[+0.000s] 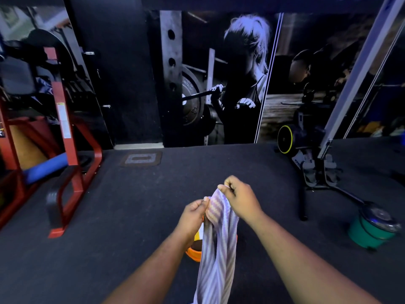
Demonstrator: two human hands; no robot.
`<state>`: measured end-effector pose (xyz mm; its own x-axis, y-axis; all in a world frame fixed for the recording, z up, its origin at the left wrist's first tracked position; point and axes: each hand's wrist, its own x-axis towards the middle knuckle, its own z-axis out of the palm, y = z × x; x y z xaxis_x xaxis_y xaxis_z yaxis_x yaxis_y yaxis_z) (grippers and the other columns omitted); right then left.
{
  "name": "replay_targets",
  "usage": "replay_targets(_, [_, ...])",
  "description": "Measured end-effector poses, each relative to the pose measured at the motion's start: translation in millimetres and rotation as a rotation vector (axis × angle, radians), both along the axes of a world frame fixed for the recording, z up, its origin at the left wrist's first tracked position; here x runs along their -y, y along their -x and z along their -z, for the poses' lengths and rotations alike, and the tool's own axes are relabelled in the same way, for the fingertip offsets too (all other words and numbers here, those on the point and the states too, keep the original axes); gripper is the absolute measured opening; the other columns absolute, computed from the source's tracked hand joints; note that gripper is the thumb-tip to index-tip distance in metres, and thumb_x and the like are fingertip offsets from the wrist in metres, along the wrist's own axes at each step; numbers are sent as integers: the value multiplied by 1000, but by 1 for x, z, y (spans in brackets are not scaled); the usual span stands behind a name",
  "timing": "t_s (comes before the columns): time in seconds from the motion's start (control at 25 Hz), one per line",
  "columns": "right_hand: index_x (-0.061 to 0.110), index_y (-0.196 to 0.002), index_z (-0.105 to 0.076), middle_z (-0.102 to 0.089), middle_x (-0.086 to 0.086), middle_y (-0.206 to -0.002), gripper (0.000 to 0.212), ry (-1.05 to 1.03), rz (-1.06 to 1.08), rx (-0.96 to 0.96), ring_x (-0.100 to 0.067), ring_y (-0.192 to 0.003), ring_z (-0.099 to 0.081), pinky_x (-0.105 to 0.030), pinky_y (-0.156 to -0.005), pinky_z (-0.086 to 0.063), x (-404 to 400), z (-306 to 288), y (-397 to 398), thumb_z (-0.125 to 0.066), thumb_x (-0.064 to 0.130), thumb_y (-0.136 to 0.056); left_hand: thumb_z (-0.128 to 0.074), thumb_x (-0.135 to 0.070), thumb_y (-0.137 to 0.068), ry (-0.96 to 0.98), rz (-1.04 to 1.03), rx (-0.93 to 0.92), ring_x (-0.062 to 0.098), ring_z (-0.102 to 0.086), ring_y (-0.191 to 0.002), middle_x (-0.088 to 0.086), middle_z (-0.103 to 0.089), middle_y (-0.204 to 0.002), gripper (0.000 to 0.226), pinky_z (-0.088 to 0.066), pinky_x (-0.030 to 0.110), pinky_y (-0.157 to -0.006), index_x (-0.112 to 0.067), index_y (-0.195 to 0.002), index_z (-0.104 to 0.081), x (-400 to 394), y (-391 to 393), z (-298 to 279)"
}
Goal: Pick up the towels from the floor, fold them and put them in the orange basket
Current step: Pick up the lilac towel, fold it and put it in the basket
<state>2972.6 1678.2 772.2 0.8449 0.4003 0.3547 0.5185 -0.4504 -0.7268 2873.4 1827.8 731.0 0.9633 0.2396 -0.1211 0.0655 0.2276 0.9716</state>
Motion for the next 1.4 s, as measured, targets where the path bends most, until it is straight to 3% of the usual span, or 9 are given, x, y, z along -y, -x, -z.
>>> replay_targets(0.16, [31,-72,-41,-47,9,-58,36,27,24,-48,-7,-55,-42,-37,-59,-42,0,-2,-2,-66,37,-96,-70,-8,-94,-41,199,107,32,-69,-109,21,-73,-115,24,-54,43,-100,-3,-118,-72,5,4,-2])
replay_targets(0.44, [23,-66,-48,-45,10,-58,41,174,-214,-141,-4,-56,-40,-28,-58,-34,39,12,-9,-76,43,-88,-58,16,-92,-158,-145,84,17,-71,-95,-1,-79,-93,33,-56,20,-77,-12,-102,-72,-26,-10,-14])
replay_targets(0.6, [24,-65,-49,-52,8,-76,55,1020,-228,-19,-12,-90,-47,-39,-89,-36,74,15,-12,-60,74,-84,-57,8,-89,-602,-392,66,20,-72,-102,-1,-77,-101,38,-54,32,-94,-21,-106,-74,-87,-24,-30])
replay_targets(0.76, [28,-120,-68,-48,-1,-133,48,1296,142,129,-25,-127,-36,-58,-106,-25,95,9,-17,-54,63,-91,-53,-15,-93,-1338,-443,-221,31,-70,-97,5,-75,-103,30,-51,36,-81,-27,-113,-71,-114,-17,-46])
replay_targets(0.88, [24,-123,-64,-44,-3,-132,37,1124,413,211,-28,-124,-38,-62,-106,-29,89,-13,-28,-48,48,-100,-50,-14,-92,-1316,-425,-334,32,-66,-89,2,-66,-90,17,-46,34,-72,-22,-101,-62,-107,-23,-58])
replay_targets(1.04, [19,-105,-54,-54,-2,-96,20,489,518,110,-32,-98,-57,-39,-71,-44,84,-48,-41,-61,36,-95,-43,-5,-95,-94,-567,-70,20,-48,-60,2,-49,-69,24,-35,24,-48,-17,-76,-51,-92,-52,-91])
replay_targets(1.12, [20,-99,-50,-55,-1,-85,21,301,518,-27,-33,-85,-59,-36,-64,-41,84,-64,-52,-64,35,-93,-45,-15,-92,1,-575,19,17,-36,-58,-2,-41,-66,23,-32,28,-49,-22,-71,-43,-79,-60,-112])
replay_targets(1.28, [11,-68,-55,-60,-5,-66,29,-114,330,-309,-24,-69,-60,-37,-64,-44,77,-87,-61,-60,28,-91,-54,-70,-75,-1073,4,45,12,-57,-80,-13,-62,-89,51,-47,33,-73,-29,-105,-56,-72,-55,-140])
replay_targets(1.4, [12,-86,-61,-63,-9,-80,12,-744,87,-570,-24,-78,-59,-34,-69,-44,75,-102,-45,-58,17,-97,-61,-63,-72,-1769,379,-102,18,-63,-83,-9,-68,-88,45,-52,33,-74,-23,-93,-59,-65,-53,-150])
